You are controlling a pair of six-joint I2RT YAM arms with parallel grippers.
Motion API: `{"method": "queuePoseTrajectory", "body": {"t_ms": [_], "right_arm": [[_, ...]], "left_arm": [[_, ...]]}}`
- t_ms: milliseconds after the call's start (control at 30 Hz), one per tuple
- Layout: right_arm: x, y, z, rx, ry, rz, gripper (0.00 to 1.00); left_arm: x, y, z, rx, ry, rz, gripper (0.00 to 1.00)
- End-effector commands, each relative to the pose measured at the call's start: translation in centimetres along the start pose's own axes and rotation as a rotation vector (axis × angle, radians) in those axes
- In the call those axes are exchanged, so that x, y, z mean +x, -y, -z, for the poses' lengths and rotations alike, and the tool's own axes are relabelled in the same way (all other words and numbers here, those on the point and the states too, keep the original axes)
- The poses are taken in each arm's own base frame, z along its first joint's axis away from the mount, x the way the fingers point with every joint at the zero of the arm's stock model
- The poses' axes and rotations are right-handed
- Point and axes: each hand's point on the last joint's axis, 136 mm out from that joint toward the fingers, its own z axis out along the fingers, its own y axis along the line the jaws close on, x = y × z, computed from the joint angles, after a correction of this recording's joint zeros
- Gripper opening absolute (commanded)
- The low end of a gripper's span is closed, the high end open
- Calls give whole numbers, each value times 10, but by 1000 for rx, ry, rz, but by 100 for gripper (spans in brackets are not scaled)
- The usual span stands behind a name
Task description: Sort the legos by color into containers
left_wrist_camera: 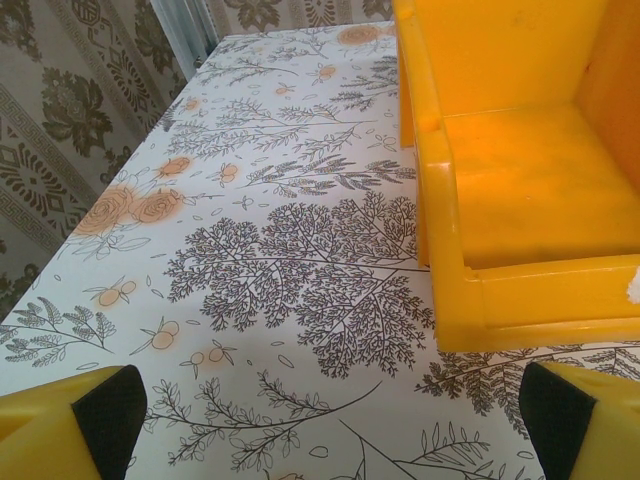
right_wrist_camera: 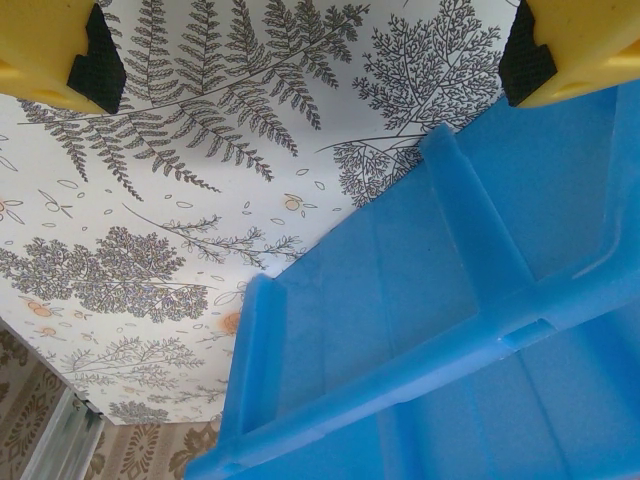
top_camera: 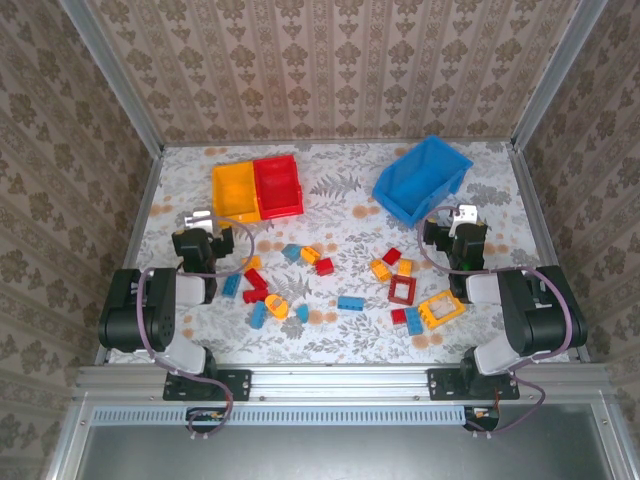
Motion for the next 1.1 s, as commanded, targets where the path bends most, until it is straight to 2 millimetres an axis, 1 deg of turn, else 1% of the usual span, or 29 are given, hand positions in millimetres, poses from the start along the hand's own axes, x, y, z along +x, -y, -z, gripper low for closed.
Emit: {"method": "queuePoseTrajectory", "body": {"t_ms": [0,33,67,100,133,167,200,233,267,300,333,367,400,433,467,500,533,567,600,667,700,733,767,800,867,933,1000,1067], "right_arm": [[-15,2,4,29,25,-15,100],[-23,6,8,49,46,-18,100],[-31,11,16,82,53,-23,100],[-43,17,26,116,72,-38,100],[-58,26,38,156,110,-72,100],[-77,31,50,175,159,-102,100],[-101,34,64,190,194,-123,100],[-132,34,80,183,233,-138,99],[-159,34,93,181,262,-160,100],[-183,38,107,193,274,-222,100],[-197,43,116,209,244,-304,100],[-202,47,122,225,185,-405,100],[-196,49,127,244,72,-469,100],[-190,53,133,288,-2,-517,100],[-177,61,136,356,-62,-575,100],[-174,54,128,314,-98,-583,100],[-176,41,119,225,-123,-566,100],[-176,26,112,149,-155,-551,100],[-172,18,107,127,-203,-554,100],[-163,10,97,129,-309,-551,99],[-158,3,89,115,-370,-529,97],[-154,-3,81,103,-422,-510,93],[-147,-9,74,93,-482,-495,91],[-139,-14,63,92,-541,-486,89],[-130,-21,48,92,-617,-486,84],[-124,-29,31,78,-658,-496,79],[-116,-32,12,93,-693,-503,74],[-109,-33,-2,111,-718,-512,72]], "left_arm": [[-29,4,9,-10,86,-40,100],[-36,4,15,-45,95,-61,100],[-47,7,23,-87,103,-91,100],[-58,11,30,-91,113,-123,100],[-76,12,41,-104,144,-126,100],[-93,12,51,-125,168,-117,100],[-115,9,64,-152,194,-89,100],[-137,8,76,-161,215,-46,100],[-156,6,85,-162,230,-1,100],[-178,2,95,-170,242,67,100],[-192,-3,101,-192,216,133,100],[-198,-11,105,-219,164,217,100],[-193,-14,108,-193,34,309,100],[-184,-19,110,-180,-75,374,100],[-180,-14,99,-101,-135,441,100],[-175,-6,84,28,-197,531,100],[-167,-7,75,72,-260,617,100],[-153,-13,71,43,-345,692,100],[-138,-19,68,-10,-439,723,100],[-124,-24,63,-53,-549,701,100],[-119,-23,59,-59,-589,671,99],[-115,-22,55,-53,-616,655,98],[-110,-20,49,-36,-648,647,96],[-106,-16,43,-8,-671,642,93],[-99,-12,33,22,-709,642,88],[-95,-9,22,44,-722,628,86],[-92,-6,12,59,-731,600,85],[-91,-3,3,82,-733,578,83]]}}
